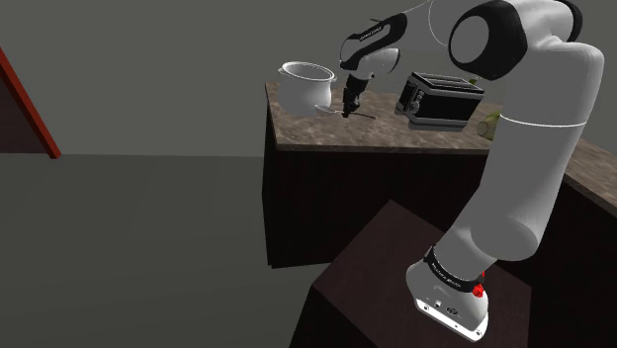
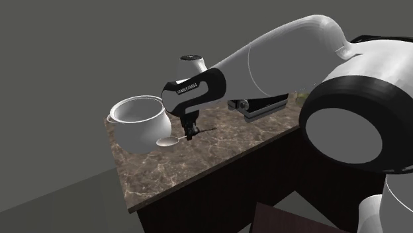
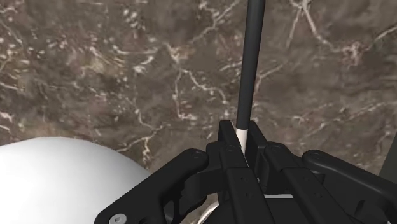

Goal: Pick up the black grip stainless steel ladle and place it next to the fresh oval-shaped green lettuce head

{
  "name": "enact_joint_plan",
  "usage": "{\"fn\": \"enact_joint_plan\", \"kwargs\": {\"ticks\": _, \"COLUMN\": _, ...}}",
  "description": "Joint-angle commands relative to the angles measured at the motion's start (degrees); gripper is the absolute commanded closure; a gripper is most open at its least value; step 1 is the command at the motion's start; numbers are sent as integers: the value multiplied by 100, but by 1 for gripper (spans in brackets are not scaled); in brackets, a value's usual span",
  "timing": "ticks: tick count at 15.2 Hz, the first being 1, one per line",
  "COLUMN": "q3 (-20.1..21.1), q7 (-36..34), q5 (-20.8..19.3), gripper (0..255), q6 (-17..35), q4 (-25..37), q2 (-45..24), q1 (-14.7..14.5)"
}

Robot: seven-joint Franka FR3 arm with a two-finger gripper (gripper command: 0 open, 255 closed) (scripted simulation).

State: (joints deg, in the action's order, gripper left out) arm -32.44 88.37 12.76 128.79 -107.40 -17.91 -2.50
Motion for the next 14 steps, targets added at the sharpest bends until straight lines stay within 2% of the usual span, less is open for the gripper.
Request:
{"fn": "enact_joint_plan", "kwargs": {"ticks": 1, "q3": -25, "q7": -41, "q5": -61, "gripper": 255, "q6": -117, "q4": 51, "q2": 76, "q1": -22}}
{"fn": "enact_joint_plan", "kwargs": {"ticks": 14, "q3": -134, "q7": -245, "q5": -361, "gripper": 255, "q6": -993, "q4": 630, "q2": 439, "q1": -93}}
